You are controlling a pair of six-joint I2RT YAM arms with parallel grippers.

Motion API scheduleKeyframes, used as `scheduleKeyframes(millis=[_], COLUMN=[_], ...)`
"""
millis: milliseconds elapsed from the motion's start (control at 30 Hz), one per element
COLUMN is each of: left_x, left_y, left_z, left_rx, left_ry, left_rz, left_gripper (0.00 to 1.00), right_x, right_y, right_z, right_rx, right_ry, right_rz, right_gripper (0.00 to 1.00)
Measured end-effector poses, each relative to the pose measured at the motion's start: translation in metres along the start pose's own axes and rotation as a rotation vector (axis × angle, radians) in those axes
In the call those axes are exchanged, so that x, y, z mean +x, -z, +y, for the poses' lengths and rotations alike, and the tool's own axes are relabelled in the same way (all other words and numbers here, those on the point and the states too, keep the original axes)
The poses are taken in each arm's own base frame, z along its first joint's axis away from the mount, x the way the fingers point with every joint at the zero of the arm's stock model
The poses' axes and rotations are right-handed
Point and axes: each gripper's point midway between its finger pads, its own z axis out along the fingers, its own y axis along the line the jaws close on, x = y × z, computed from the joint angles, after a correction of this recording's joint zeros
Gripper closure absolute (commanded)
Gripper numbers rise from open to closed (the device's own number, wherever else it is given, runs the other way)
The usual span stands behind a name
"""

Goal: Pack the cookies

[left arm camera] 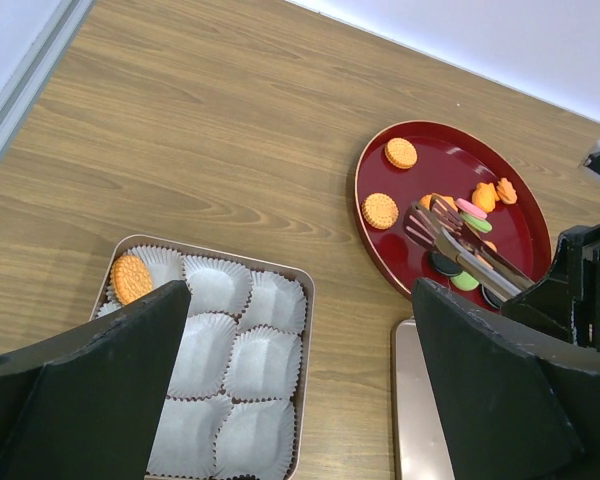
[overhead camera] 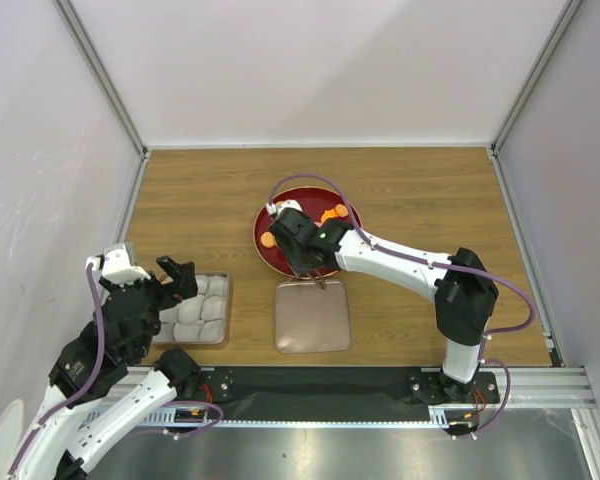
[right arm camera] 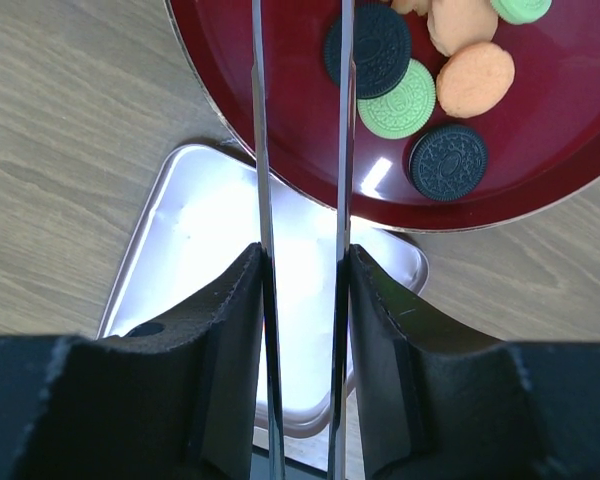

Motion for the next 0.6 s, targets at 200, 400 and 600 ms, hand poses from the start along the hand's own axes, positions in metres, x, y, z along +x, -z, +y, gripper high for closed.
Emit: scheduleKeyframes(millis=[200, 400, 600], left_x=[0.000, -0.001, -0.003], left_y=[0.000, 0.001, 0.003], left_z=[0.000, 0.000, 0.002], left_rx=[0.001, 0.003, 0.007], left_ry=[0.001, 0.005, 0.019], left_rz=[-0.001, -0.005, -0.019], left_gripper=[0.00, 0.00, 0.00], right_x=[-0.021, -0.065, -0.071], right_y=[0.017, 0.054, 0.060], right_z=[0.013, 0.063, 0.121], right_rx=[-0.031, -0.138, -0.241], right_ry=[0.013, 0.055, 0.123], right_rz=[-0.050, -0.178, -0.202], right_gripper=[0.66, 0.66, 0.65])
